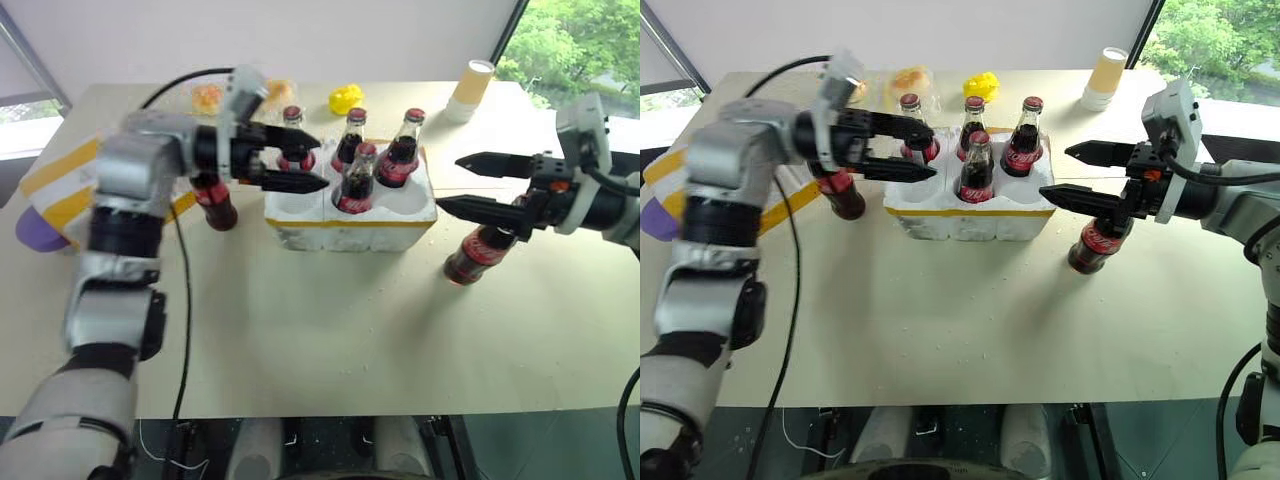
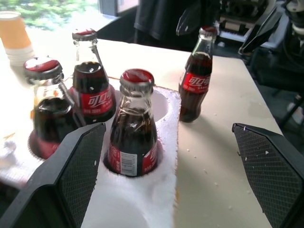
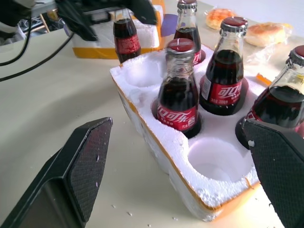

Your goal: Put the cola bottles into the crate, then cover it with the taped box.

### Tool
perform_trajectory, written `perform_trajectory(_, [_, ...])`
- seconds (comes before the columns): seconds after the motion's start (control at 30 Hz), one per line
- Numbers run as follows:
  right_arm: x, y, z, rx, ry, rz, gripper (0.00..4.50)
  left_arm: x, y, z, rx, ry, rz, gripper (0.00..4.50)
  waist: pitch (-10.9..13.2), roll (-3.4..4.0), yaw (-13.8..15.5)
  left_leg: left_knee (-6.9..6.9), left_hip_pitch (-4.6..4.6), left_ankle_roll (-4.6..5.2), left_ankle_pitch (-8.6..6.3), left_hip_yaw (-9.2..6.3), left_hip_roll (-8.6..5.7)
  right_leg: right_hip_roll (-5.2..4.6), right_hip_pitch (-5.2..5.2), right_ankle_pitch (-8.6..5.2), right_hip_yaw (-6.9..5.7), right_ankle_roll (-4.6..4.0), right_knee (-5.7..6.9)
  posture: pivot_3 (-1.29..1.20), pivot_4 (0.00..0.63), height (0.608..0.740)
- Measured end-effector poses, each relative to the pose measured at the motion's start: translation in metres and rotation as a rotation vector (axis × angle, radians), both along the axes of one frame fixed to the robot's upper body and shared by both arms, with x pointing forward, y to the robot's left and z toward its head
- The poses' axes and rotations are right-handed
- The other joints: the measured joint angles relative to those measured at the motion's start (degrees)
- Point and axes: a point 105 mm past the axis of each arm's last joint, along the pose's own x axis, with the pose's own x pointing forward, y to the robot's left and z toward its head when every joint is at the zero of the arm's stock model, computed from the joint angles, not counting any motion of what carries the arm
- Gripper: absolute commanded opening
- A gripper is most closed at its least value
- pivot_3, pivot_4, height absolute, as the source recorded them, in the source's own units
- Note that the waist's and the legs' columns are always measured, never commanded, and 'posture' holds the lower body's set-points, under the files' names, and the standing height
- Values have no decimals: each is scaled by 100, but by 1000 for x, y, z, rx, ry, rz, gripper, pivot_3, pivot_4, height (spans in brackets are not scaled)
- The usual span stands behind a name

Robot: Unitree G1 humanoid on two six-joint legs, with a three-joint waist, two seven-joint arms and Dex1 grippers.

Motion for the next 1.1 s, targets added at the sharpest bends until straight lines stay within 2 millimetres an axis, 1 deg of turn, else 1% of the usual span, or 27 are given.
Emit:
perform_trajectory(0.03, [1, -1, -1, -1, 4, 1, 4500, -13, 12, -3, 8, 15, 21, 4472, 0, 0, -15, -1, 4, 0, 0, 0, 0, 0, 2, 0, 2, 0, -1, 0, 150, 740])
perform_trajectory(0.1, [3, -2, -1, -1, 12, -1, 4500, -32, 31, -10, 29, 31, 94, 4472, 0, 0, -13, -2, 13, 0, 0, -1, 1, 1, 11, -1, 2, 1, -3, 0, 150, 740])
perform_trajectory(0.17, [6, -1, -3, -5, 20, 2, 4500, -45, 45, -21, 43, 47, 179, 4472, 0, 0, 13, 0, 28, -1, -1, -7, 0, 1, 28, -3, 0, 2, -4, 0, 150, 740])
perform_trajectory(0.27, [9, 3, -3, -10, 23, 26, 4500, -55, 61, -34, 34, 70, 327, 4472, 0, -1, 41, 3, 29, -1, -2, -8, -3, 0, 36, -3, 0, 1, -10, 0, 150, 740])
perform_trajectory(0.37, [12, 3, -4, -9, 28, 37, 4500, -59, 77, -45, 8, 65, 501, 4472, 0, -2, 41, 2, 31, -1, -2, -9, -4, -1, 36, -3, 0, 1, -9, 0, 150, 740])
perform_trajectory(0.43, [17, 4, -4, -7, 31, 39, 4500, -54, 87, -52, -38, 53, 666, 4472, -2, 0, 44, 1, 36, -2, -2, -8, -6, 0, 42, -3, 0, 2, -8, 0, 150, 740])
perform_trajectory(0.53, [21, 5, -4, -6, 33, 52, 4500, -40, 107, -71, -115, 67, 952, 4472, -3, -4, 70, 2, 37, -2, -1, -8, -6, 1, 46, -2, -1, 2, -8, 0, 150, 740])
perform_trajectory(0.67, [23, 4, -2, -12, 29, 57, 4500, -32, 124, -79, -156, 67, 1146, 4472, -3, -6, 129, 2, 36, -2, -1, -5, -7, 1, 45, -2, -1, 1, -10, 0, 150, 740])
perform_trajectory(0.8, [24, 6, 0, -16, 30, 68, 4500, -27, 135, -79, -165, 32, 1224, 4472, -4, -8, 134, 2, 36, -3, -2, -5, -7, 0, 44, -2, -2, 1, -10, 0, 150, 740])
perform_trajectory(0.87, [24, 6, 0, -17, 28, 67, 4500, -21, 137, -82, -156, 25, 1237, 4472, -5, -7, 137, 2, 37, -3, -2, -5, -7, 0, 44, -2, -2, 0, -10, 0, 150, 740])
perform_trajectory(0.93, [24, 6, 0, -17, 30, 66, 4500, -13, 132, -88, -170, 45, 1222, 4472, -5, -7, 138, 2, 35, -2, -3, -4, -7, -1, 44, -2, -3, 0, -10, 0, 150, 740])
perform_trajectory(1.1, [22, 6, 2, -11, 32, 67, 4500, 1, 118, -95, -180, 42, 1167, 4472, -5, -7, 133, 1, 35, -3, -2, -2, -5, 1, 40, -2, -3, 0, -8, 0, 150, 740])
